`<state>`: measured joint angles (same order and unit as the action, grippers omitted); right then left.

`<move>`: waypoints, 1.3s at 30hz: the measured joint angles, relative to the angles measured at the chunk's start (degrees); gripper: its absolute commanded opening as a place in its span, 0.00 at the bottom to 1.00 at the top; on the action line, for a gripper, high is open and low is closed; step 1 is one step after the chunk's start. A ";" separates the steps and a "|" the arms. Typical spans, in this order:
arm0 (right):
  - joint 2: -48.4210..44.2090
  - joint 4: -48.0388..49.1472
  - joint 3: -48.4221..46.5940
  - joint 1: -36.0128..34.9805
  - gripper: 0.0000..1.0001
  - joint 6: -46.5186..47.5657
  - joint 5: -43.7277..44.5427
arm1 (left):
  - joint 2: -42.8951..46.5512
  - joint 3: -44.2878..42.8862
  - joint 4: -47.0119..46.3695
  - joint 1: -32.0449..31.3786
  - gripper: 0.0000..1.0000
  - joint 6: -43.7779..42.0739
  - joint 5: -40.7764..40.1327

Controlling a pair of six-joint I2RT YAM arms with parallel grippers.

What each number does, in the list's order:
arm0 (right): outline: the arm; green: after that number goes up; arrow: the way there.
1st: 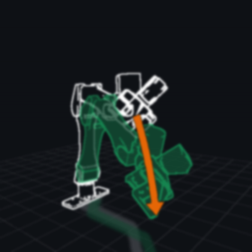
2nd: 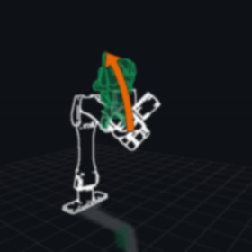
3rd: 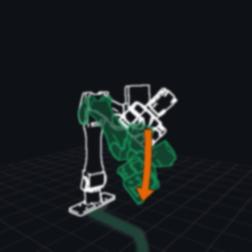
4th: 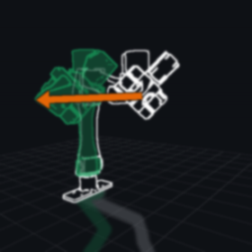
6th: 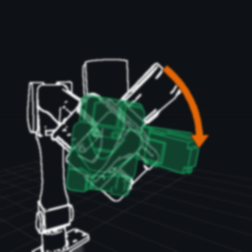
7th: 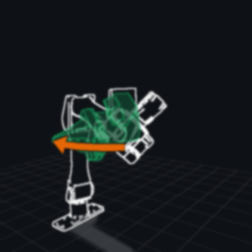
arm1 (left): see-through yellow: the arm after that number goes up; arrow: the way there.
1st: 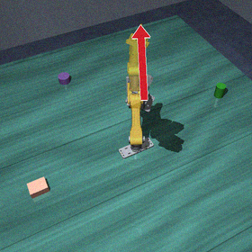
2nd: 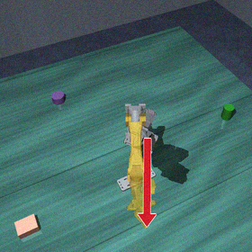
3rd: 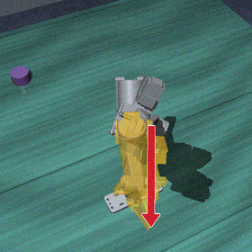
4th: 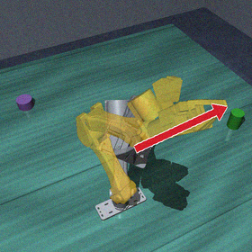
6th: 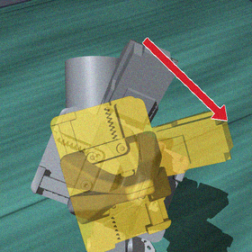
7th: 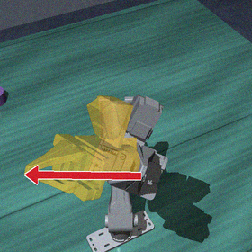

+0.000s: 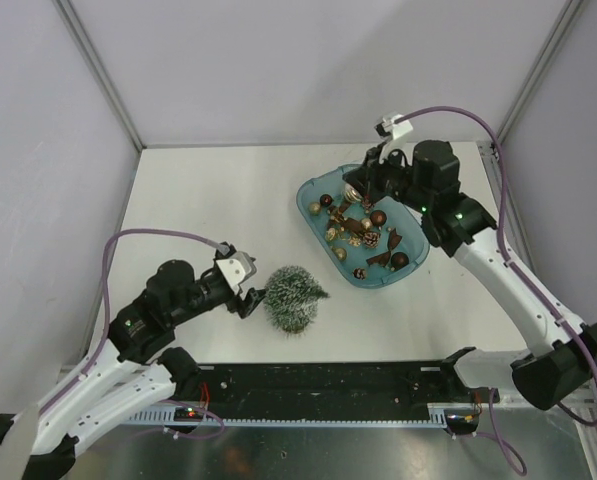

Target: Decorate the small christmas tree

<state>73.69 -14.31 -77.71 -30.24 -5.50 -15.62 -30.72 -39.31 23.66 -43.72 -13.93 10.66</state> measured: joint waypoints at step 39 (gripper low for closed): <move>-42.60 -13.62 27.82 -18.56 0.00 -8.59 33.94 | 0.81 -3.87 0.85 10.21 1.00 11.56 -4.83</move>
<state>31.09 -27.92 -49.89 -48.80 -14.09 18.33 -29.91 -43.18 24.51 -33.52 -2.37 5.82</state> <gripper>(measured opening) 0.008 0.995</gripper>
